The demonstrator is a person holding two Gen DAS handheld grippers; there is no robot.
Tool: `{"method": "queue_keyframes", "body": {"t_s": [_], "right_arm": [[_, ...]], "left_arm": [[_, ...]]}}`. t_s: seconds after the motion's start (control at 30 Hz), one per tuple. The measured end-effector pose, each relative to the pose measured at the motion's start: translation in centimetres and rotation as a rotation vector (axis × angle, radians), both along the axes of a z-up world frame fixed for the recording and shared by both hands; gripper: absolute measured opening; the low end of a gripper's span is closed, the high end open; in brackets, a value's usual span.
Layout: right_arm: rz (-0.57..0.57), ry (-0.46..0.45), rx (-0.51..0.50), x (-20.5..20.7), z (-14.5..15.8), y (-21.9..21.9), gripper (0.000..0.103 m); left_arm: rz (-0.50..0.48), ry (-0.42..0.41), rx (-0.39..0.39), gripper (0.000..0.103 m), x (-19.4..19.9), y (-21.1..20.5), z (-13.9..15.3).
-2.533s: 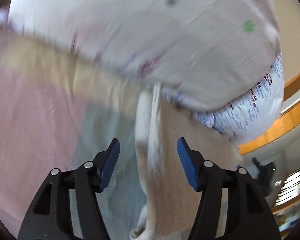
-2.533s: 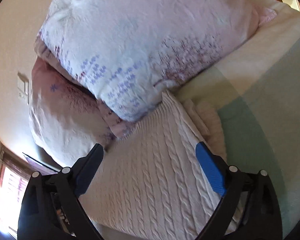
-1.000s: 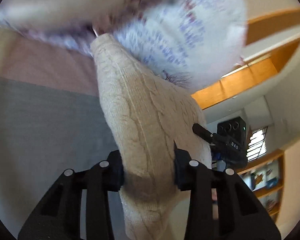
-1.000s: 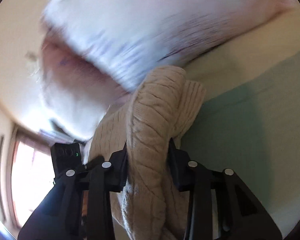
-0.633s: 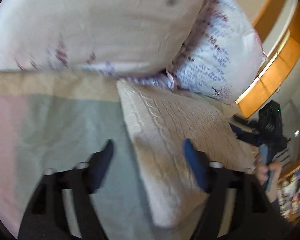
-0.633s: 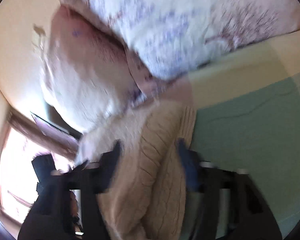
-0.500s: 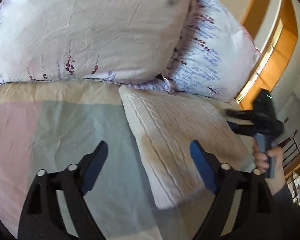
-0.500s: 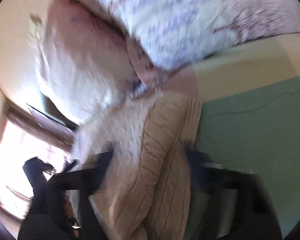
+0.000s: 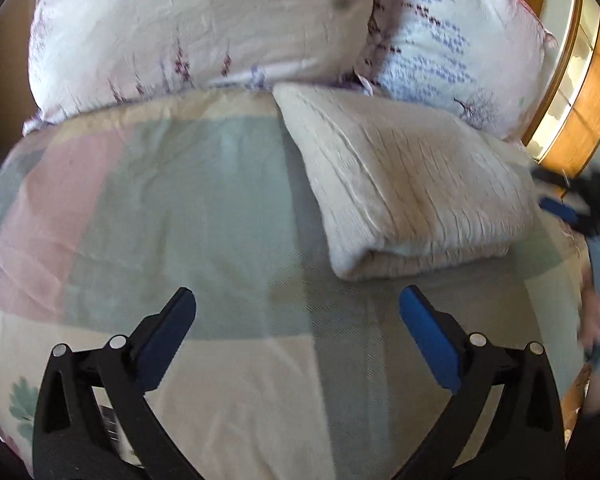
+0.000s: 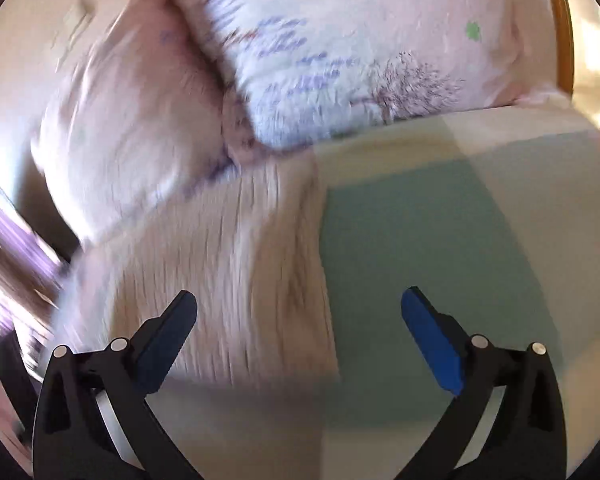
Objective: Fold small clothes
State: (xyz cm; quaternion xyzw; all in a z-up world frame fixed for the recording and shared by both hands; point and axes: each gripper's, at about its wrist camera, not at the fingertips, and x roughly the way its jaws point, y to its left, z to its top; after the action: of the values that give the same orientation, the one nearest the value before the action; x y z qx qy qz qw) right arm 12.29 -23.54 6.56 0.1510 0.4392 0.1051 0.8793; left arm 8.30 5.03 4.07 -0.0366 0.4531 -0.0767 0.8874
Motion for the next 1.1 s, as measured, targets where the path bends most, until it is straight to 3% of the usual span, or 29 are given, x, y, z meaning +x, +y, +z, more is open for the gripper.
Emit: {"method": "queue_keyframes", "body": {"t_s": [0.17,0.33,0.4,1.1], "right_arm": [[0.11,0.093,-0.16,-3.6,-2.8,4.3,0.102],[0.096,0.093,-0.272,-3.7,-3.5,6.6,0.102],[0.101,0.096,-0.337,-3.8,-3.6,7.4,0.102],[0.069,0.102,-0.332,-3.9,-3.6,7.3,0.102]], "left_arm": [[0.037,0.043,0.032,0.101,0.7,-0.7,-1.4],[0.009,0.018,0.178,0.101,0.4,-2.2,-2.3],[0.012,0.015,0.168,0.101,0.3,-2.0,-2.2],[0.006,0.013,0.172,0.101,0.3,-1.7,-2.2]]}}
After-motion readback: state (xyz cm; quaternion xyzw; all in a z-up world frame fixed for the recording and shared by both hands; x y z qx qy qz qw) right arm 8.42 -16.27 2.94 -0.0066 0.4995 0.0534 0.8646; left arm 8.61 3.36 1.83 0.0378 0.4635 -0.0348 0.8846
